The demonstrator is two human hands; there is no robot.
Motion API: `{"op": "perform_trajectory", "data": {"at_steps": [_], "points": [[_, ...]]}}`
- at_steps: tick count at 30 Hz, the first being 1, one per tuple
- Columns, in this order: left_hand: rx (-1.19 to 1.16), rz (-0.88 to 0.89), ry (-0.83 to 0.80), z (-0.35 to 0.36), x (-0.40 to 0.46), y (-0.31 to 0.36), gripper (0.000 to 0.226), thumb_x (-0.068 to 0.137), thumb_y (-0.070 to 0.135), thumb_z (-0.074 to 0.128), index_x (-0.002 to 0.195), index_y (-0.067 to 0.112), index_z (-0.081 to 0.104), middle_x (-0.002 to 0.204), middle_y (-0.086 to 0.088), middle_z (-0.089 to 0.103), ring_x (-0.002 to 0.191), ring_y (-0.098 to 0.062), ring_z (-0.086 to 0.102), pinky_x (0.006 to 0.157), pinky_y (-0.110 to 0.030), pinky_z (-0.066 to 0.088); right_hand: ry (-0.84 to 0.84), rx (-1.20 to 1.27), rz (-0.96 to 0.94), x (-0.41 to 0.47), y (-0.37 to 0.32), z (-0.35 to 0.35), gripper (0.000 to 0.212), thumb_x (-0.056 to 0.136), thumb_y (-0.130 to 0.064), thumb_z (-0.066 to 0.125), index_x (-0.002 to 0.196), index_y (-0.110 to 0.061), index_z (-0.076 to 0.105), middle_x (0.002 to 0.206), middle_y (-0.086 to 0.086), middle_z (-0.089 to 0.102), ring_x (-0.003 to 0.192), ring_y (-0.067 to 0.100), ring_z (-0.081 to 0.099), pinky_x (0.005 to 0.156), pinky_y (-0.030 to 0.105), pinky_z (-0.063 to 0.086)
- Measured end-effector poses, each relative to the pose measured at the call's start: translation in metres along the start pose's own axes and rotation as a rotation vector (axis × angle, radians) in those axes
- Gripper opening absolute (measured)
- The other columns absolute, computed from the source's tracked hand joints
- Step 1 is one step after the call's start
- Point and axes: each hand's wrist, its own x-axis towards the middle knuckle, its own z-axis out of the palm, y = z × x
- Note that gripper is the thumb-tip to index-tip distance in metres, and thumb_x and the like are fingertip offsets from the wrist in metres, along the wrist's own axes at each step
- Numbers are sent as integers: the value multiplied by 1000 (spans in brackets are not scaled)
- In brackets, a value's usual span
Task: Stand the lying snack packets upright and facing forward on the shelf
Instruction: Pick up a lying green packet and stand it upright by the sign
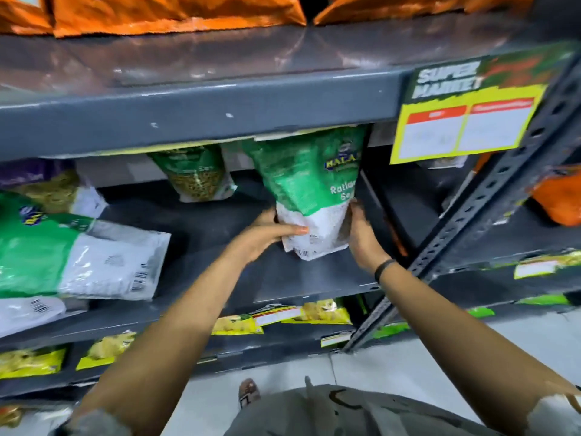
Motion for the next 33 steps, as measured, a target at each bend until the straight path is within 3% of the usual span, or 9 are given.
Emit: {"op": "perform_trajectory", "data": {"at_steps": [3, 6, 9, 13, 15, 18, 21, 27, 33], "points": [[97, -27, -101, 5, 18, -2, 48, 76, -7, 66, 116, 16, 54, 113, -1, 64, 90, -1, 67, 80, -17, 54, 55, 60, 33, -3, 10, -9, 34, 99, -42, 28, 120, -28, 51, 131, 0, 54, 123, 16, 45, 108, 33, 32], [76, -11, -109, 7, 19, -12, 53, 78, -3, 65, 122, 21, 49, 112, 8, 64, 90, 5, 66, 75, -12, 53, 40, 40, -9, -7, 11, -9, 44, 100, -42, 27, 138, -23, 40, 147, -6, 40, 139, 15, 34, 119, 34, 20], [-97, -21, -107, 4, 14, -20, 26, 88, 31, 50, 114, 28, 48, 113, 14, 66, 90, 6, 66, 75, -14, 53, 56, 36, -47, -19, 5, -8, 49, 98, -49, 25, 143, -28, 30, 146, -15, 32, 139, 7, 27, 117, 28, 16], [-526, -97, 91, -9, 20, -20, 79, 76, 81, 11, 104, 29, 63, 104, 6, 73, 100, -11, 65, 87, -32, 49, 468, 37, -97, -59, 8, 7, 52, 100, -37, 30, 146, -13, 29, 155, 8, 28, 143, 17, 26, 116, 27, 18], [-567, -67, 166, -1, 26, -15, 84, 75, 82, 7, 102, 26, 63, 96, 5, 74, 102, -15, 62, 87, -33, 47, 475, 45, -66, -83, 11, 23, 51, 101, -35, 31, 146, -12, 30, 152, 13, 30, 141, 21, 28, 115, 28, 19], [-546, 0, 153, 26, 35, -6, 91, 80, 76, 2, 130, 18, 50, 130, -6, 59, 120, -22, 54, 95, -35, 47, 250, 58, 16, -105, 15, 43, 55, 99, -45, 28, 150, -26, 19, 157, 0, 15, 140, 7, 20, 105, 19, 13], [-538, 59, 211, 43, 32, -1, 77, 87, 66, 2, 123, 19, 52, 138, -9, 48, 110, -16, 58, 76, -22, 56, 156, 41, 41, -103, 11, 45, 58, 97, -50, 26, 150, -31, 13, 160, -2, 6, 146, 10, 11, 103, 19, 10], [-431, 33, 310, 60, 10, -24, 63, 86, 71, 8, 113, 38, 54, 137, 6, 52, 119, -10, 53, 100, -28, 38, 212, 34, -8, -69, 0, 21, 53, 99, -43, 28, 147, -21, 28, 156, 5, 28, 145, 18, 25, 122, 34, 14], [-300, 59, 394, 95, -23, -49, 67, 90, 63, 11, 135, 28, 46, 133, 14, 53, 121, -3, 47, 102, -30, 31, 163, 41, 101, -31, -21, 0, 54, 97, -49, 31, 136, -15, 47, 144, 7, 49, 118, 15, 52, 96, 25, 38]]}}
